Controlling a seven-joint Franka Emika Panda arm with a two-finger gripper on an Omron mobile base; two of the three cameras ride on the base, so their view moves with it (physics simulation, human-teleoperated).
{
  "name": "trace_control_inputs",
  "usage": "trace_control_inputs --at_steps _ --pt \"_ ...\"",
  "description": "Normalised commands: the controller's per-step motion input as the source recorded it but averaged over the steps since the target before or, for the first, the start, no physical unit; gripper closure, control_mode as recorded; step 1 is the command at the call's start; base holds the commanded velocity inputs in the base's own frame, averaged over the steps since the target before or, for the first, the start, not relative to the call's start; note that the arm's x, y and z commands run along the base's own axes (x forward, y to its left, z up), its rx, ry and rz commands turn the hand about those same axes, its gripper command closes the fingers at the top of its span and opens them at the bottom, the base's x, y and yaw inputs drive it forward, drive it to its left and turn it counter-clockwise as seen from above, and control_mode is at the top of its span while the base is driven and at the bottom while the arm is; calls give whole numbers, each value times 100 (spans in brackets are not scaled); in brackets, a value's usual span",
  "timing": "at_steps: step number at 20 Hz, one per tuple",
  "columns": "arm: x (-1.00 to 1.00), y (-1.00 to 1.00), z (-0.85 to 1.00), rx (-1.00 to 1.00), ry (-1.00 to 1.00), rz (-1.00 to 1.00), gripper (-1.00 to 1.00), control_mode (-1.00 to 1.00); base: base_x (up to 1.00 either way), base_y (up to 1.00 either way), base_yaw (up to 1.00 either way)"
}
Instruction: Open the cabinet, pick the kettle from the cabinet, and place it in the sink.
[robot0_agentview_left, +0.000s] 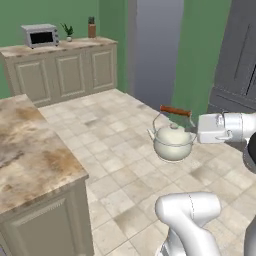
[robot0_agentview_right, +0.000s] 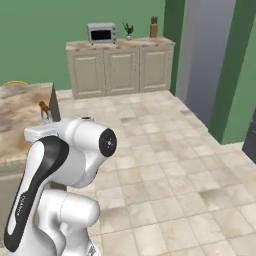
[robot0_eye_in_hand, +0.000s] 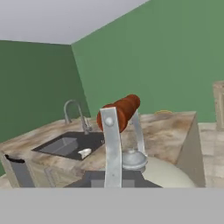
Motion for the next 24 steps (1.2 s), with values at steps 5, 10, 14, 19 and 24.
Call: trace_control_inputs --at_steps 5,10,14,19,24 --pt "0 0 0 0 0 0 100 100 20 -11 53" --pt "0 0 0 0 0 0 100 100 25 -15 43" --pt "0 0 0 0 0 0 100 100 19 -17 24" --pt "0 0 0 0 0 0 100 100 3 15 -1" --pt "0 0 0 0 0 0 100 100 17 50 -11"
